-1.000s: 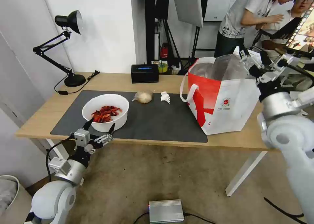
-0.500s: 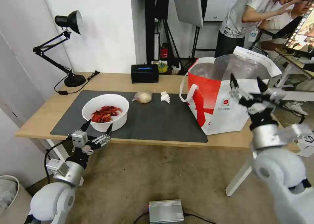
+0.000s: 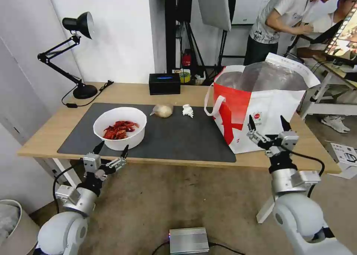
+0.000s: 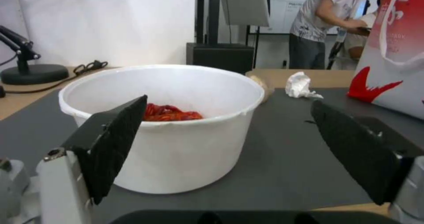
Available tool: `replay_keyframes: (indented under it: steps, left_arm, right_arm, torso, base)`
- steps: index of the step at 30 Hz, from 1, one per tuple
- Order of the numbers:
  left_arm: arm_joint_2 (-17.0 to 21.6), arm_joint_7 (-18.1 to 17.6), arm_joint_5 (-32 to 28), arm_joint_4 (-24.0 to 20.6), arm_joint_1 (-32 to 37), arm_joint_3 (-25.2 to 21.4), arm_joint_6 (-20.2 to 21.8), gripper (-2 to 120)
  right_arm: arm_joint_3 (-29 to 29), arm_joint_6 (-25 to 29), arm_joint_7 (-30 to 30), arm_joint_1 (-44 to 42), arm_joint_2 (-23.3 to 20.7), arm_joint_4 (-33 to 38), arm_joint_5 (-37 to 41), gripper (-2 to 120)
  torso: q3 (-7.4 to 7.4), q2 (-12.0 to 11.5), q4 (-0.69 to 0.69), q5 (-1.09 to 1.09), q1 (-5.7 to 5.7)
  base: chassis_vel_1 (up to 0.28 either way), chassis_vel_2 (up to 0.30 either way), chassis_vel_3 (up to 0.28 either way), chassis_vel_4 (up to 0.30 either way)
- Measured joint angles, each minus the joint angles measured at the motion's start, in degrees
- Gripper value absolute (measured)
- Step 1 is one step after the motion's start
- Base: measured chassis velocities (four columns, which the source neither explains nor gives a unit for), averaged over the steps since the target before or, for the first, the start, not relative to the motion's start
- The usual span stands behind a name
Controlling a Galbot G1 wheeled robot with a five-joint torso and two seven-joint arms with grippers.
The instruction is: Pick up the trash from the table and place it into the takeout bag.
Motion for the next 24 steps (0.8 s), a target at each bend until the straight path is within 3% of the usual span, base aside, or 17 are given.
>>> replay_keyframes:
  steps: [8,24]
  left_arm:
    - [0.0,0.1,-0.1,0.4,-0.6,0.3,-0.5,100]
    - [-1.0,0.1,0.4,0.3,-0.1,1.0,-1.0,100]
  right_arm:
    - [-0.7,3.6,-1.6,-3.0,2.6,-3.4,-3.5,100]
    - [-2.8,3.3,-2.1,-9.0,4.9,-1.8,-5.2,100]
  torso:
    - [0.00,0.0,0.00,0.01,0.00]
    - [0.00,0.0,0.00,0.00,0.00]
  base:
    - [0.000,0.000,0.000,0.000]
    - [0.000,0.000,0.000,0.000]
